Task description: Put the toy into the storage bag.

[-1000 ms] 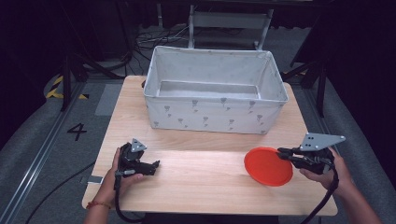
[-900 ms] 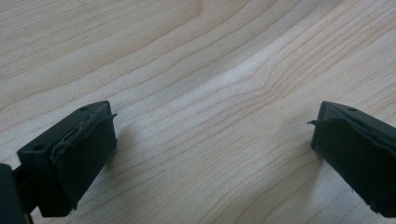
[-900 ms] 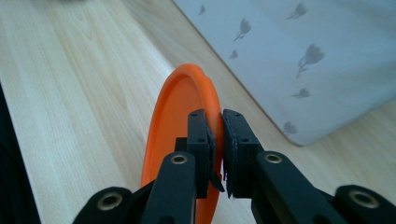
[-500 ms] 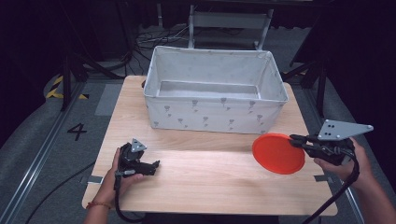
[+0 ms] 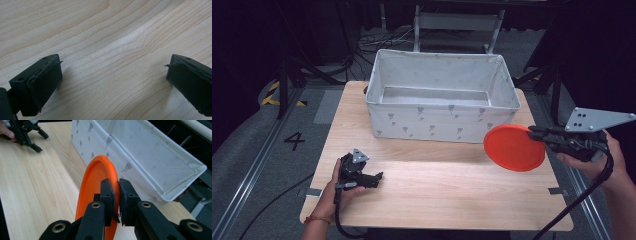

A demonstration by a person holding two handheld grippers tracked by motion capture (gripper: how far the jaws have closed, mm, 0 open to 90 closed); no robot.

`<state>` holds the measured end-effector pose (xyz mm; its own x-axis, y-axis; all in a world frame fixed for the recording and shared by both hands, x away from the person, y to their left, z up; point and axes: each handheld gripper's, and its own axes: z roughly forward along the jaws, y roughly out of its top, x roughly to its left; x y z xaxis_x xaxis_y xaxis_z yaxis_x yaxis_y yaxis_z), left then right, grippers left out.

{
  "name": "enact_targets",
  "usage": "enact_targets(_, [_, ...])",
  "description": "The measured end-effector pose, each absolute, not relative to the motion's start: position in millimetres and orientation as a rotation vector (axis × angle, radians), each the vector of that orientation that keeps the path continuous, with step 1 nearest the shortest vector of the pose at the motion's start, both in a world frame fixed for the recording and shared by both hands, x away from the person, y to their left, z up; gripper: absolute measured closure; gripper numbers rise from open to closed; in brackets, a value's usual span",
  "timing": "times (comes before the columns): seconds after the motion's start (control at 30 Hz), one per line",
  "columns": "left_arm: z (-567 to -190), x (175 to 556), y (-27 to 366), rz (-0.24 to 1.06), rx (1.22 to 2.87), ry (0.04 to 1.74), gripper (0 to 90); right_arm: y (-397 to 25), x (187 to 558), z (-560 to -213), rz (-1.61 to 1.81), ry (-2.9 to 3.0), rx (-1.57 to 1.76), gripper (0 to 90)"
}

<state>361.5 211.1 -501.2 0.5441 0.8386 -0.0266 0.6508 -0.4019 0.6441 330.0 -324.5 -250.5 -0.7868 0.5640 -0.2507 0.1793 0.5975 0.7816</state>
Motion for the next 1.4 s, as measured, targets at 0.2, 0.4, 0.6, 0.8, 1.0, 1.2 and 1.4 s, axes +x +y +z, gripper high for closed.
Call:
enact_targets(0.2, [-501, 361, 211, 0.404, 2.176, 1.197, 0.4, -319, 336, -231, 1.076, 2.329, 0.566, 82.4])
enact_targets(0.4, [-501, 361, 211, 0.404, 2.178, 1.196, 0.5, -307, 351, -210, 1.052, 2.325, 0.547, 82.4])
enact_targets(0.6, [-501, 362, 211, 0.403, 2.177, 1.196, 0.4, -300, 364, -191, 1.055, 2.3, 0.539, 82.4])
enact_targets(0.8, [-501, 361, 211, 0.407, 2.174, 1.203, 0.5, -299, 381, -169, 1.088, 2.249, 0.546, 82.4])
enact_targets(1.0, [-501, 361, 211, 0.408, 2.174, 1.203, 0.5, -297, 406, -167, 1.083, 2.244, 0.569, 82.4])
enact_targets(1.2, [-501, 361, 211, 0.408, 2.174, 1.203, 0.5, -293, 436, -171, 1.059, 2.242, 0.605, 82.4])
enact_targets(1.4, [-501, 361, 211, 0.408, 2.174, 1.203, 0.5, -290, 469, -182, 1.021, 2.25, 0.631, 82.4])
